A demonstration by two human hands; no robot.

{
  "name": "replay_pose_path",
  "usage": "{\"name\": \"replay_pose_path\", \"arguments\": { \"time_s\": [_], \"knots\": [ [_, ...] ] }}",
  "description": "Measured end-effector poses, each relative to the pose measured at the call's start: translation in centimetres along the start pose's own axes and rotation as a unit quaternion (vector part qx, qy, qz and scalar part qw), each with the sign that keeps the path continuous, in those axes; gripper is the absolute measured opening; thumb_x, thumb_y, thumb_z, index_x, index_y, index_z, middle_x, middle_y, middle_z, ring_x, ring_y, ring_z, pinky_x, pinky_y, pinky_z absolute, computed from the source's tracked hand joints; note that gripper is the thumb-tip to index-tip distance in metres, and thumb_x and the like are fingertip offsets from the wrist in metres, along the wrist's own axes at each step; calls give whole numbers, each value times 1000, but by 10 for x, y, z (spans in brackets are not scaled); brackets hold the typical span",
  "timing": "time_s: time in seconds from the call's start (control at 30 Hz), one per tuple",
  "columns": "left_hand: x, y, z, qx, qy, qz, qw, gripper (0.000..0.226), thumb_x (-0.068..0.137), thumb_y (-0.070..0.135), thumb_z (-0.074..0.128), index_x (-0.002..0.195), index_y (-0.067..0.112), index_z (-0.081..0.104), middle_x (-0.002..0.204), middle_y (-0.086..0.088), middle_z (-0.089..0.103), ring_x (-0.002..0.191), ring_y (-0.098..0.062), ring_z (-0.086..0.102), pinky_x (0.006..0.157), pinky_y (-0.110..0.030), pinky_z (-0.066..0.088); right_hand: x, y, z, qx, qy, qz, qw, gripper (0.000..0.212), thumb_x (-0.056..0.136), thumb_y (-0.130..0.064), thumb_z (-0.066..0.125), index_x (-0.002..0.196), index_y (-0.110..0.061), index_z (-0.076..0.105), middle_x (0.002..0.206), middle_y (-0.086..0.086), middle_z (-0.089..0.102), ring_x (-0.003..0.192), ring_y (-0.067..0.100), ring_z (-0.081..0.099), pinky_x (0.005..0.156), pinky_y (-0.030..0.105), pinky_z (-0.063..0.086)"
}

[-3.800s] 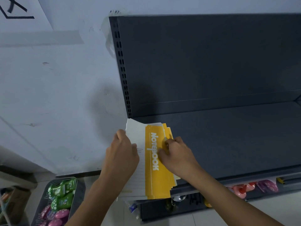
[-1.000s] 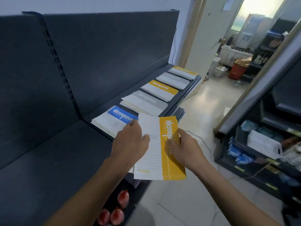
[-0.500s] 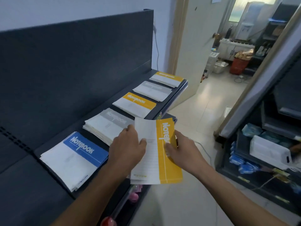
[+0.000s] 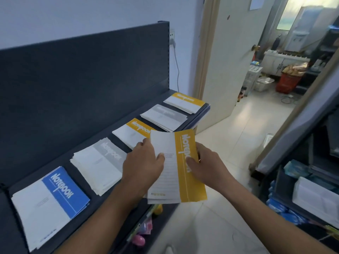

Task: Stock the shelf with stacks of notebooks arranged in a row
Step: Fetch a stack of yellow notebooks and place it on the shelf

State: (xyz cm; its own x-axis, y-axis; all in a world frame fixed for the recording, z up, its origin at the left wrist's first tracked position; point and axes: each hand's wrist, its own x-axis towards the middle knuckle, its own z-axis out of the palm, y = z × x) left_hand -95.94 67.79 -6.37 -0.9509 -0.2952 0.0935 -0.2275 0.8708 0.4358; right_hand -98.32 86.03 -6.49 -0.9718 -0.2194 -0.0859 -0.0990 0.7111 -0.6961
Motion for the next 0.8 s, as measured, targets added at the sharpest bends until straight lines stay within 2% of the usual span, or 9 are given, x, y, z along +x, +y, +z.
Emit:
{"name": "replay_pose_path", "arguments": {
  "time_s": [0.17, 0.47, 0.63, 0.7, 0.8],
  "knots": [
    [46, 12, 13, -1, 5, -20, 1000, 45, 92, 46, 59, 122, 16, 47, 110, -1, 63, 98, -26, 62, 68, -35, 45, 50, 10, -10, -16, -3, -4, 1000, 27, 99, -26, 48, 125, -28, 53, 107, -4, 68, 93, 19, 66, 85, 42, 56],
    [139, 18, 45, -26, 14, -65, 997, 42, 93, 45, 59, 121, 15, 48, 110, -1, 63, 96, -25, 62, 67, -34, 46, 160, 15, -21, -67, -28, -26, 997, 23, 96, -24, 48, 116, -32, 55, 92, -11, 69, 81, 11, 66, 74, 37, 57],
    [169, -5, 49, -35, 44, -98, 994, 33, 93, 42, 57, 110, 15, 49, 96, 1, 63, 84, -23, 60, 66, -36, 49, 215, 2, 0, -69, -61, -48, 995, 23, 97, -29, 49, 118, -35, 54, 101, -10, 69, 89, 15, 67, 83, 42, 58],
    [171, -16, 49, -29, 44, -128, 990, 31, 92, 42, 56, 106, 16, 48, 92, 1, 62, 82, -24, 60, 66, -37, 51, 229, -2, 12, -58, -81, -61, 993, 26, 97, -29, 49, 121, -37, 52, 101, -11, 69, 89, 14, 67, 81, 39, 58],
    [173, -31, 46, -23, 55, -174, 983, 34, 91, 42, 54, 112, 16, 47, 95, 1, 63, 81, -23, 58, 65, -35, 51, 247, -13, 26, -55, -118, -94, 987, 30, 99, -26, 50, 127, -36, 50, 91, -21, 60, 79, 2, 60, 68, 28, 50]
  ]
}}
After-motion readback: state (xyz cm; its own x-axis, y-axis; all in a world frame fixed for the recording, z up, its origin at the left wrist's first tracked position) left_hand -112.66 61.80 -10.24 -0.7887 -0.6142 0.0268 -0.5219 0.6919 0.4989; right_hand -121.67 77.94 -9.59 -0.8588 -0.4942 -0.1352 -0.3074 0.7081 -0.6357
